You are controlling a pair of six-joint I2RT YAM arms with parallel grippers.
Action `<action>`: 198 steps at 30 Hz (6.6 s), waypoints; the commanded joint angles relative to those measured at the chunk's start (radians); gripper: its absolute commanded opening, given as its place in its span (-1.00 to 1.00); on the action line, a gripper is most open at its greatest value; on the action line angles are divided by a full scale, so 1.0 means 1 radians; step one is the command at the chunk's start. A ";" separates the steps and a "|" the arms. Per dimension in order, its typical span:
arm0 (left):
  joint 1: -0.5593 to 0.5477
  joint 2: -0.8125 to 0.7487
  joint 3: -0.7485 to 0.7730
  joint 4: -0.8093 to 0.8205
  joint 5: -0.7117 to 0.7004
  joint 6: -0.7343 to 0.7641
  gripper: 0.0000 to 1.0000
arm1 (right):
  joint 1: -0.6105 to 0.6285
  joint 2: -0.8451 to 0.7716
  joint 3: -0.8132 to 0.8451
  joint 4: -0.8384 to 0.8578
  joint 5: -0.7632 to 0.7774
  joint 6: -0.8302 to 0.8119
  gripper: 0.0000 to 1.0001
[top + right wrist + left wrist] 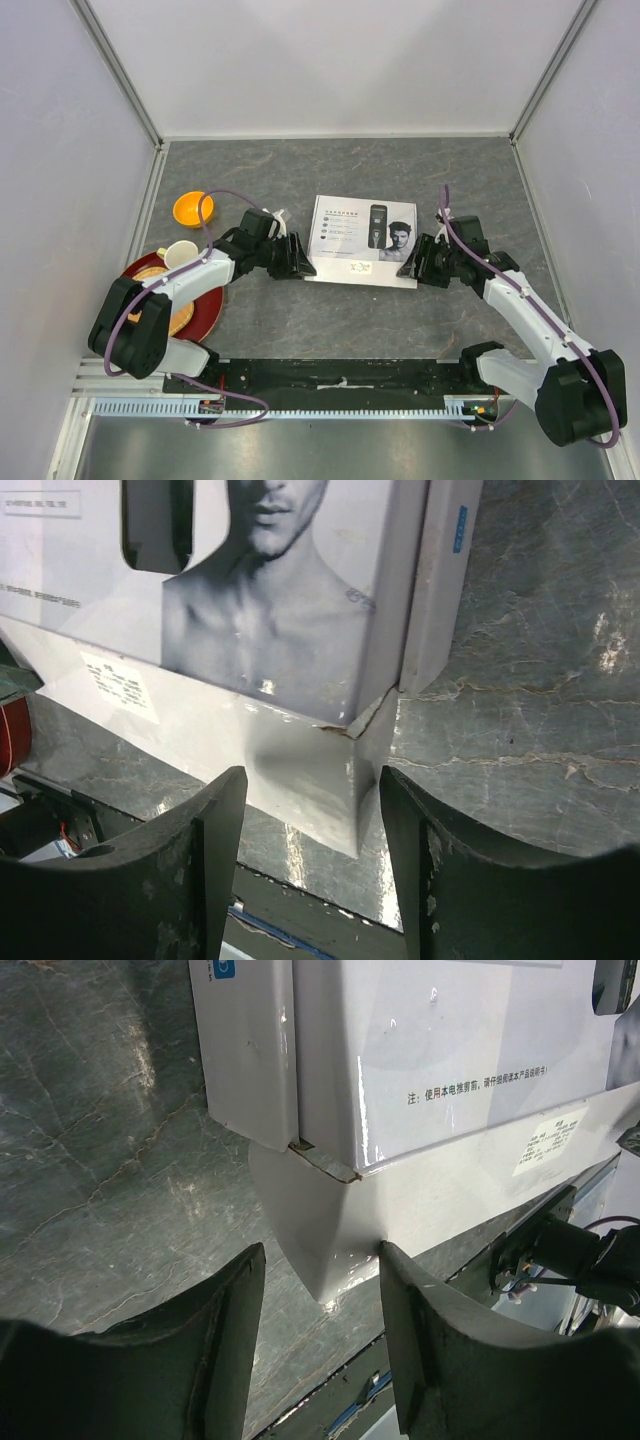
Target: Sort the hair-cutting tools
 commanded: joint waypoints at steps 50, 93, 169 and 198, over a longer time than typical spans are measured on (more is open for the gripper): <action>-0.027 0.029 0.038 -0.030 -0.047 0.045 0.15 | 0.317 0.101 0.065 -0.064 0.526 0.109 -0.05; -0.052 0.047 0.107 -0.041 -0.136 0.077 0.10 | 0.168 -0.229 -0.147 0.146 0.292 0.232 0.25; -0.030 0.992 1.299 -0.266 -0.081 0.287 -0.06 | 0.292 0.147 -0.190 0.388 0.559 0.374 -0.24; -0.044 0.362 0.414 -0.184 -0.087 0.175 -0.36 | 0.154 0.365 0.111 0.385 0.489 0.115 -0.14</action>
